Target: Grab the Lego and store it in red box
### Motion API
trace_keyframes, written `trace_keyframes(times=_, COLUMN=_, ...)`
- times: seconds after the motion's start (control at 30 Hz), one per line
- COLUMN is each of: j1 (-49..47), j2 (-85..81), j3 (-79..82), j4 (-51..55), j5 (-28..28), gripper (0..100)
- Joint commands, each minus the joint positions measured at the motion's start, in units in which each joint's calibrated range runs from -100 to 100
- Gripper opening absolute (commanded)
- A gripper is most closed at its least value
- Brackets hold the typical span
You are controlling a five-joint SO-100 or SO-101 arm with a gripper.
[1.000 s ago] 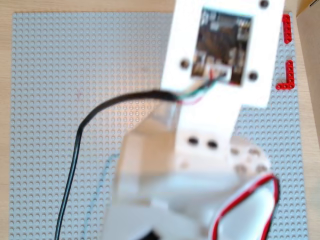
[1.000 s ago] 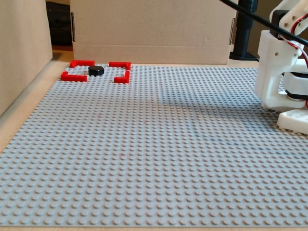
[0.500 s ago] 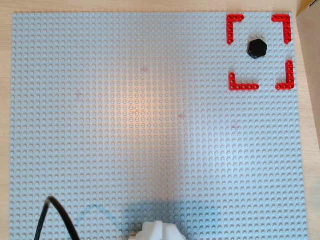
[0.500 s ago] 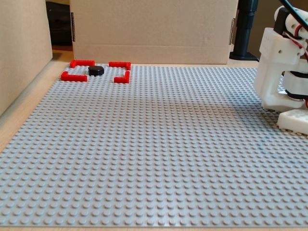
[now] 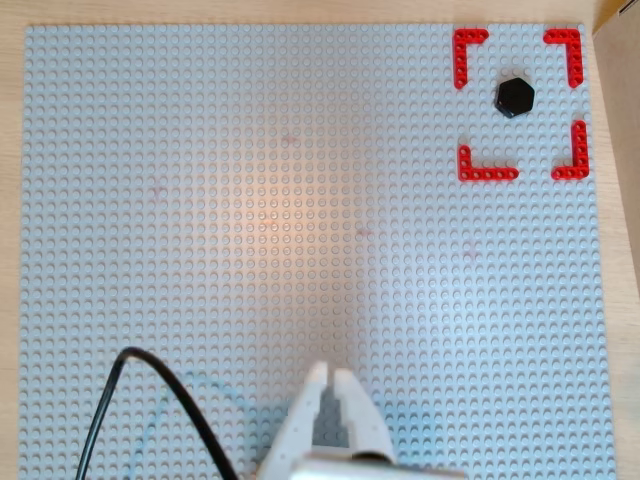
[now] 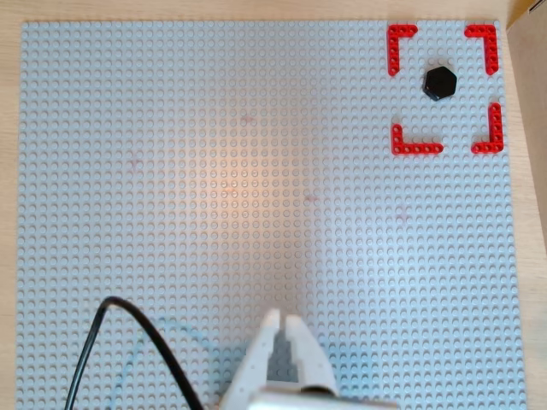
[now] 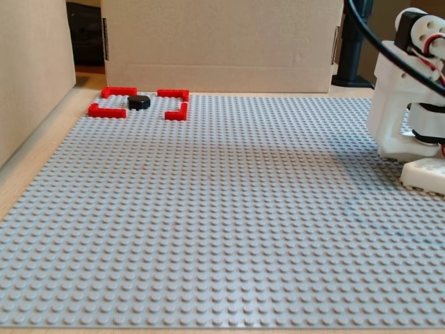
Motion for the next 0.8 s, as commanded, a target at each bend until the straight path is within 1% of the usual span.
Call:
trace_keyframes(times=0.0, j1=0.26, j2=-0.51, j3=1.21, j4=-1.33, j5=0.15, gripper=1)
trace_keyframes(times=0.33, j1=0.26, j2=-0.51, j3=7.11, j4=-3.34, j5=0.2, gripper=1)
trace_keyframes(times=0.7, j1=-0.26, j2=-0.51, j3=-13.16, j4=2.01, j5=-0.32, gripper=1)
trace_keyframes(times=0.77, j1=-0.26, j2=-0.51, j3=-17.25, j4=5.25, j5=-0.32, gripper=1)
